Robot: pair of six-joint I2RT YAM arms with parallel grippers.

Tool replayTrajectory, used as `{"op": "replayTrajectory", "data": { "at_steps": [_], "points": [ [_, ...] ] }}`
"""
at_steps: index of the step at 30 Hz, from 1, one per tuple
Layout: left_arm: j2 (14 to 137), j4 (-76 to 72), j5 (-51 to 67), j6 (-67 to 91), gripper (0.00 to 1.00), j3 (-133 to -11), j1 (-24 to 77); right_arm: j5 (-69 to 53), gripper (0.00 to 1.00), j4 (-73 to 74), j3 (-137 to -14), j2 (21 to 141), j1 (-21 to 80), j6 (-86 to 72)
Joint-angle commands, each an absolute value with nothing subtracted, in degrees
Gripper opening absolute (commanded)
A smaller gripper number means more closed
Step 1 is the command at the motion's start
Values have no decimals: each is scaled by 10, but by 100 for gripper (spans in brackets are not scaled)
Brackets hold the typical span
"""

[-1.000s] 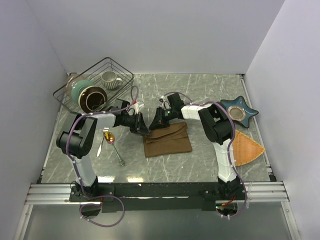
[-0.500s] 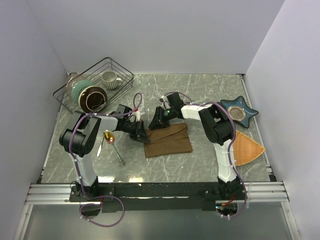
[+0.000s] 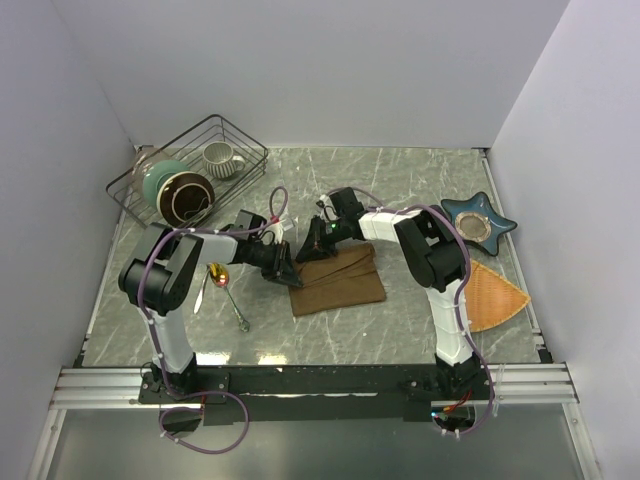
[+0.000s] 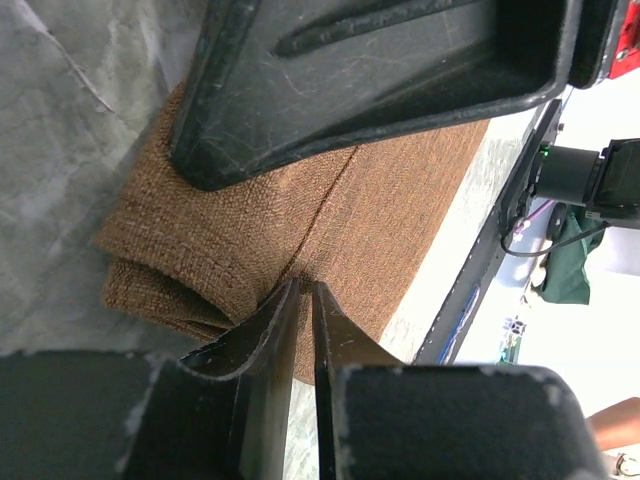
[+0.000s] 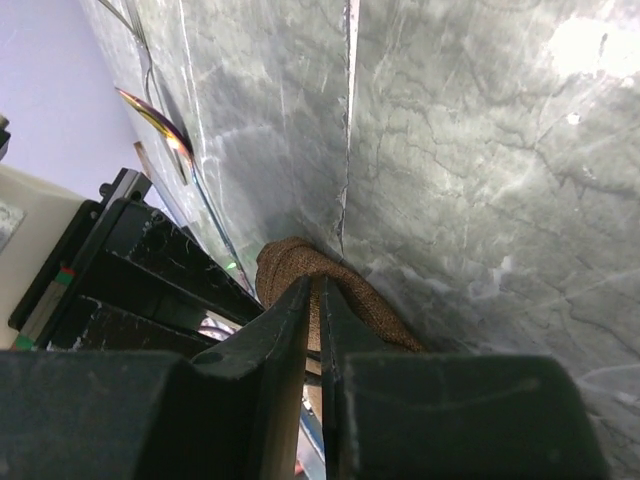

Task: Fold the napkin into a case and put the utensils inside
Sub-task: Smooth out the 2/3-rectangle-folded napkin at the center of the board.

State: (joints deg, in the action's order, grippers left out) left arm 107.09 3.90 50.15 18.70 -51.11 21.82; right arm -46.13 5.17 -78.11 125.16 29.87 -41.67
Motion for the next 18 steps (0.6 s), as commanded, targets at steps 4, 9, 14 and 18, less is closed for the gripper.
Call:
{"op": "replayTrajectory", "data": {
  "at_steps": [4,9,14,18],
  "points": [
    [1045,31,501,165,32,-506,218,-456,14,79,-767,1241,312,-410],
    [951,-81,586,244,44,-469,174,-438,9,102,-756,1262,308,-368],
    [917,-137,588,332,38,-457,154,-429,6,98,-751,1262,306,-340],
    [957,-185,574,380,28,-454,155,-430,3,95,-751,1265,305,-338]
  ]
}}
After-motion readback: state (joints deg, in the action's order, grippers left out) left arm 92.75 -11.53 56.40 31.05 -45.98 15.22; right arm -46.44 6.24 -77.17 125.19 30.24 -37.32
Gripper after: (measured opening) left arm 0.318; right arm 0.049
